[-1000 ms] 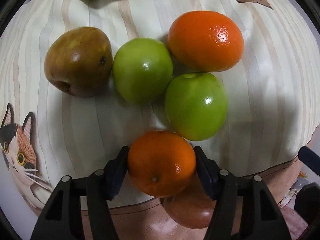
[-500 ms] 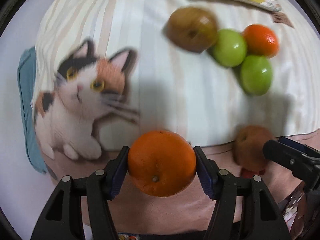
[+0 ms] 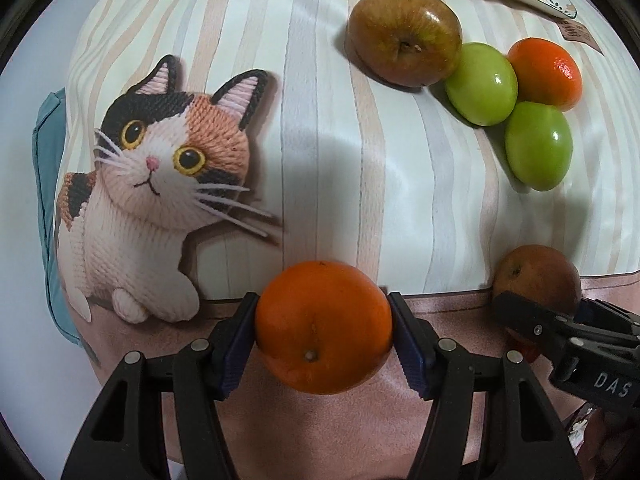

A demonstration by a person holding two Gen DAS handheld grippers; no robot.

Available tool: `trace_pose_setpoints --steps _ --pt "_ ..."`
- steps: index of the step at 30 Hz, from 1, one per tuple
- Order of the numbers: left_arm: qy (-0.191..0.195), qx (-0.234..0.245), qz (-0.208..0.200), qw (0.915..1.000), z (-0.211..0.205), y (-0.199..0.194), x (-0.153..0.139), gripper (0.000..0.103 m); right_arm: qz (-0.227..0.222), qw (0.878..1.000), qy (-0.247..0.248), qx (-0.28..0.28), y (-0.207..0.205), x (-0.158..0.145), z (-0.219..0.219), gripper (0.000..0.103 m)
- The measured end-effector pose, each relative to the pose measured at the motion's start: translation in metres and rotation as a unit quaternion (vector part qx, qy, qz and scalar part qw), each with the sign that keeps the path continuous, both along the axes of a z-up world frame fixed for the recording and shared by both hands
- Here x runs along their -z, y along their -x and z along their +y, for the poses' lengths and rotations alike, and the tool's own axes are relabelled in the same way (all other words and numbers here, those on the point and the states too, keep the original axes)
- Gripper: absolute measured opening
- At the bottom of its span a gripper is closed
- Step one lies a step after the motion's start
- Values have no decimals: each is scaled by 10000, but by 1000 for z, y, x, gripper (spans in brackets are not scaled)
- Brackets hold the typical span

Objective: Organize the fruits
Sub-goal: 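Carry the orange and red apple onto the plate between the bananas and release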

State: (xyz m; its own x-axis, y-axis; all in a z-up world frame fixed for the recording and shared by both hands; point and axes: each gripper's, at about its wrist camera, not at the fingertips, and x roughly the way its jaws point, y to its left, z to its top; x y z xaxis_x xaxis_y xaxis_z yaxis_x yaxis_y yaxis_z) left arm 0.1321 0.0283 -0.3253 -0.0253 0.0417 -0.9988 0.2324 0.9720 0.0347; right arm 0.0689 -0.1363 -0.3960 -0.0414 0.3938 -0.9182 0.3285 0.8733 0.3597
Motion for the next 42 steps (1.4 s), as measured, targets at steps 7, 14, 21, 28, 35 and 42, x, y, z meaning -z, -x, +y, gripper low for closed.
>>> trace_pose_setpoints --steps 7,14,21,28,35,42 --pt "-19 36 -7 10000 -2 -3 3 61 151 9983 -279 497 0 5 -13 73" --pt "-1 28 -1 10000 0 -3 0 61 44 9973 -169 720 1 0 -27 71" --pt "124 136 -140 9997 -5 -3 -19 61 -494 9979 392 173 -3 -29 -18 70" --pt "514 194 -465 9974 -18 -20 -60 61 -1185 9906 678 -101 -9 -71 -25 70" --pt "1115 187 -815 9902 -36 -79 -115 61 -1762 9820 674 131 -30 -119 -59 70" --pt "1412 304 -980 9847 -75 -172 -140 61 -2249 9687 961 415 -100 -153 -96 70"
